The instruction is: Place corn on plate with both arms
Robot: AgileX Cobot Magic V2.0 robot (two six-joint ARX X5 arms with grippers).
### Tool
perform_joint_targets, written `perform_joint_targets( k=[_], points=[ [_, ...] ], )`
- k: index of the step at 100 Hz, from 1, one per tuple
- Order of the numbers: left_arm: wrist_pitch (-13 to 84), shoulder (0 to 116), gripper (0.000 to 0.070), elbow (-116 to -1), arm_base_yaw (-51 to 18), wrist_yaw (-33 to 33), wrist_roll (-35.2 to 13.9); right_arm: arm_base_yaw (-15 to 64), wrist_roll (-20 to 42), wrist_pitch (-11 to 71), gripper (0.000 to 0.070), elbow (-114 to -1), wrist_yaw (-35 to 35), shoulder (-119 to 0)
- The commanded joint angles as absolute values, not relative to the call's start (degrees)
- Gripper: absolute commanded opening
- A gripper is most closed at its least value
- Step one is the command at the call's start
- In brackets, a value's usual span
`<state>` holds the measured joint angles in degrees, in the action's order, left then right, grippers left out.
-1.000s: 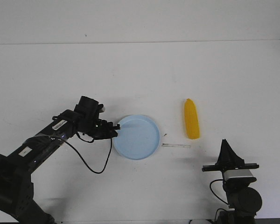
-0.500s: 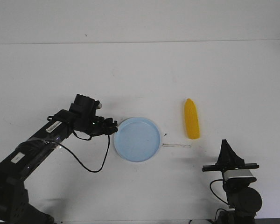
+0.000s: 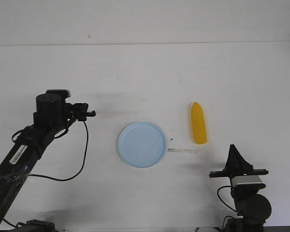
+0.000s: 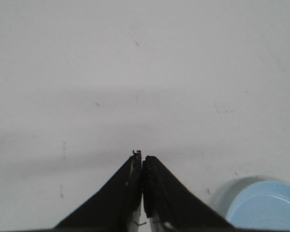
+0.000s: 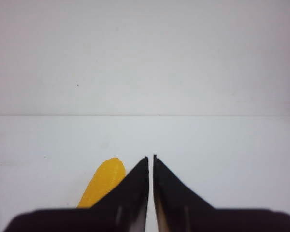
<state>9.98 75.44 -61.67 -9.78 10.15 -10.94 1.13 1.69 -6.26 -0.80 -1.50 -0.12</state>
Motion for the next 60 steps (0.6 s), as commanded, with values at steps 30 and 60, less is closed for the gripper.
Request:
perform_joint_targets(
  k=[30,60],
  points=[
    [-10.5,55.1,0.0001,-40.1,-4.4,3.7,-4.7,1.2,1.5,-6.9,0.0015,-0.7,-1.5,-0.1],
    [-10.3,35.8,0.0001,-27.6,-3.3,-1.2,-0.5,1.2,1.5,-6.9,0.0015,-0.7,-1.5,-0.1]
  ],
)
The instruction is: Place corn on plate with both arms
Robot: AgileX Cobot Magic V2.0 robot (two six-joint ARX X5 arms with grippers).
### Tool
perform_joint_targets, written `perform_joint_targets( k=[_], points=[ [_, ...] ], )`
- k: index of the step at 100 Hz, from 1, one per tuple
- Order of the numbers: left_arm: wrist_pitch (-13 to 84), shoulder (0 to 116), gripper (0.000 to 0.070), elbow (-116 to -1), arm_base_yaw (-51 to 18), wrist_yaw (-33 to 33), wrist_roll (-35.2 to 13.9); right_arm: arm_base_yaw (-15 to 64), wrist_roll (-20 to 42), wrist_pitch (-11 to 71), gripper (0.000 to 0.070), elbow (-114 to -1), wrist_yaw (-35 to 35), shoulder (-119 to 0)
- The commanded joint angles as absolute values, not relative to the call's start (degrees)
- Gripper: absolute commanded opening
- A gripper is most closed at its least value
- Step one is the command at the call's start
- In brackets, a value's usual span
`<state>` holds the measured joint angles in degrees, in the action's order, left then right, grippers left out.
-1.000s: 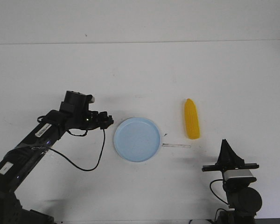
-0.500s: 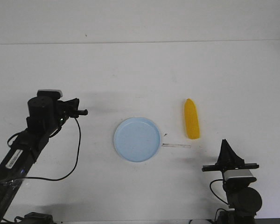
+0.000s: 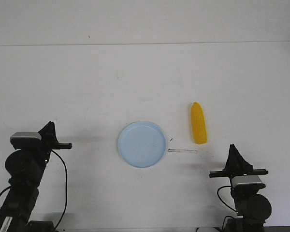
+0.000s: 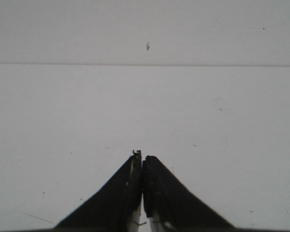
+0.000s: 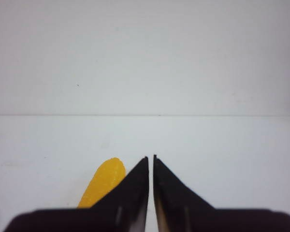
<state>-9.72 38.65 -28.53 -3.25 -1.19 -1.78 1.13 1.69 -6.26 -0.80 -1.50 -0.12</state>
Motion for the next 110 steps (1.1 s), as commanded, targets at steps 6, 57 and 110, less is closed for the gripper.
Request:
perform_joint_targets(
  k=[6,57,110],
  points=[
    [-10.3,31.9,0.0002,-25.6,-3.3,-1.2,-0.5,1.2,1.5,-6.9,0.0015,-0.7,-1.5,-0.1],
    [-3.0,12.5,0.0001,-24.0,-3.3,-1.2,-0.5,1.2,1.5,-6.9,0.0015,-0.7,-1.5,-0.1],
    [-2.9,11.4,0.0001,-24.0,-3.3,-1.2,-0.5,1.2,1.5,-6.9,0.0015,-0.7,-1.5,-0.1]
  ],
)
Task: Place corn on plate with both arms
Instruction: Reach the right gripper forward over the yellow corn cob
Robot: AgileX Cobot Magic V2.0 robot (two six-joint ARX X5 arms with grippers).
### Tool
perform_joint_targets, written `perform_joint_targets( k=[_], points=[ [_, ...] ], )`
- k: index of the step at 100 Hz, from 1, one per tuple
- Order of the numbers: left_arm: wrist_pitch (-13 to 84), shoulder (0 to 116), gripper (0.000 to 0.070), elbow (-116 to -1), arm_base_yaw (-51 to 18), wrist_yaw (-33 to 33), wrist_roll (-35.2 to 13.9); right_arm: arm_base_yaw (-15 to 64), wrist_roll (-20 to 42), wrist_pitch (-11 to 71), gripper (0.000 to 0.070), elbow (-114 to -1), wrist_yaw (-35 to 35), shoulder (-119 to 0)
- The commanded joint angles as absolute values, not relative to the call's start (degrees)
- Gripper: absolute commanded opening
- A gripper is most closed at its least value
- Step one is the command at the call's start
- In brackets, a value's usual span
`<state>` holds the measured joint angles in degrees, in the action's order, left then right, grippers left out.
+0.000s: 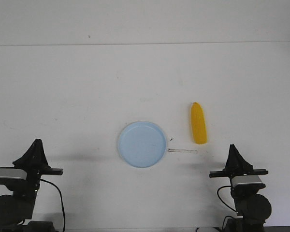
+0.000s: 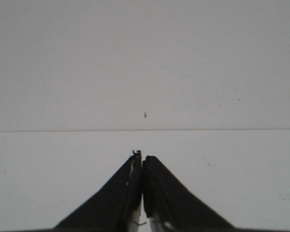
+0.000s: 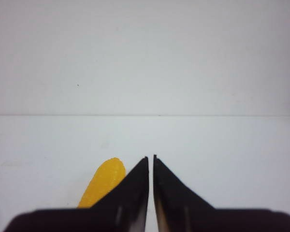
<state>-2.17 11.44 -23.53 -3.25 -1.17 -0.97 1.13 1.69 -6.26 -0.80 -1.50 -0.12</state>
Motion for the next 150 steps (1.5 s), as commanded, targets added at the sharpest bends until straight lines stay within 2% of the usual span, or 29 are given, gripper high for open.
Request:
perform_joint_targets(
  k=[1,44,63,75,120,141,150],
  points=[
    [-2.9,11.4,0.0001,-24.0,-3.3,-1.2,-0.5,1.2,1.4,-6.9,0.0015,-0.7,-1.5,-0.1],
    [-2.9,11.4,0.0001,-24.0,-3.3,-1.1,-0.5,1.1,2.5,-7.0,0.0008,-2.2,-1.3,-0.1],
    [-2.8,11.4,0.0001,-24.0,-3.3,-1.2,-0.5,1.6,1.2,1.4,0.0007,-11.4,0.3,-4.9],
    [-2.8,11.4,0.0001,-24.0,-3.3,-1.2,-0.5,1.6,1.5,8.2,0.0006,-17.6,0.2,-12.5],
    [-2.8,11.4,0.0001,-24.0,-3.3,-1.2,-0.5,3.2,3.5,22.3,0.0007,-39.1,0.0,-49.3],
    [-2.8,11.4,0.0001,-24.0,-3.3,-1.2,-0.5,4.9,14.7,28.5,0.0007,-49.6,-0.2,-63.2],
    [-2.8,11.4,0.0001,-24.0,-3.3,-1.2,-0.5,5.4,16.3,31.5,0.0007,-54.7,-0.5,-68.8]
  ],
)
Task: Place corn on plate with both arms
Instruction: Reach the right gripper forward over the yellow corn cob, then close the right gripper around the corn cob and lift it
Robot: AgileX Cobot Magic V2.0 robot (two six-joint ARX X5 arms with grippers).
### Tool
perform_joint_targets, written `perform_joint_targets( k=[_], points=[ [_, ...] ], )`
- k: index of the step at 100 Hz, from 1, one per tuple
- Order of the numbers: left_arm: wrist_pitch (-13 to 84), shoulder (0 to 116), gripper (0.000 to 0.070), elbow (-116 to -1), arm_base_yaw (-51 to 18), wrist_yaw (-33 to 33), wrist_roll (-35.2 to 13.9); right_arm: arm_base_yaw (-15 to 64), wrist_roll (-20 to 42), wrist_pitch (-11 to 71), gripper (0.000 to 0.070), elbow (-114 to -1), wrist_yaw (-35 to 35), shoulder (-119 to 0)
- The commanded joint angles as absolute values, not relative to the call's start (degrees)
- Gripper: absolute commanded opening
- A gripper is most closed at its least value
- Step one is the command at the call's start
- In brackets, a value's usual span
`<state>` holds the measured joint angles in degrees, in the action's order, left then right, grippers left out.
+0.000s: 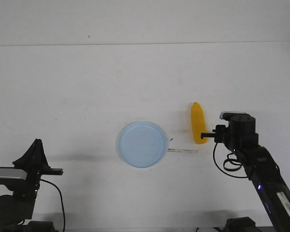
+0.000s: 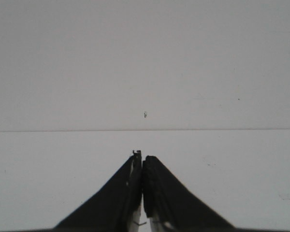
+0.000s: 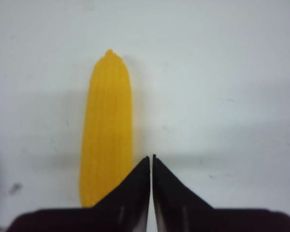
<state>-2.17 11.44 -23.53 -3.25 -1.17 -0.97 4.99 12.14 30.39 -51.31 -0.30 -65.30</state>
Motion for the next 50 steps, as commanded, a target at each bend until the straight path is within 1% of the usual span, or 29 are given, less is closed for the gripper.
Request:
perform_joint_targets(
  k=[1,12,16,18,20,21,22,30,34,38,50],
  points=[
    [-2.8,11.4,0.0001,-24.0,-3.3,-1.2,-0.5,5.5,16.3,31.8,0.0007,-55.3,-0.5,-69.4],
    [-2.8,11.4,0.0001,-24.0,-3.3,-1.2,-0.5,6.9,16.7,35.4,0.0012,-61.4,-0.5,-75.9],
    [-2.8,11.4,0.0001,-24.0,-3.3,-1.2,-0.5,7.6,17.1,37.5,0.0033,-63.6,-0.4,-78.3],
    [-2.8,11.4,0.0001,-24.0,-3.3,-1.2,-0.5,7.9,17.1,38.4,0.0057,-64.7,-0.4,-79.5],
    [-2.8,11.4,0.0001,-24.0,-3.3,-1.2,-0.5,8.2,17.1,39.3,0.0096,-65.7,-0.4,-80.8],
    [-2.8,11.4,0.0001,-24.0,-3.3,-1.2,-0.5,8.4,17.1,40.0,0.0133,-66.5,-0.3,-81.7],
    [-2.8,11.4,0.0001,-24.0,-3.3,-1.2,-0.5,8.5,17.1,40.2,0.0147,-66.8,-0.3,-82.0],
    [-2.8,11.4,0.0001,-24.0,-3.3,-1.2,-0.5,9.5,17.0,43.2,0.0387,-70.5,-0.4,-86.5],
    [-2.8,11.4,0.0001,-24.0,-3.3,-1.2,-0.5,9.9,16.6,44.2,0.0467,-72.0,-0.4,-88.4],
    [-2.8,11.4,0.0001,-24.0,-3.3,-1.2,-0.5,10.3,16.5,44.7,0.0497,-73.2,-0.3,-90.0],
    [-2.8,11.4,0.0001,-24.0,-3.3,-1.2,-0.5,10.8,16.5,44.3,0.0505,-74.1,-0.4,-92.5]
  ],
)
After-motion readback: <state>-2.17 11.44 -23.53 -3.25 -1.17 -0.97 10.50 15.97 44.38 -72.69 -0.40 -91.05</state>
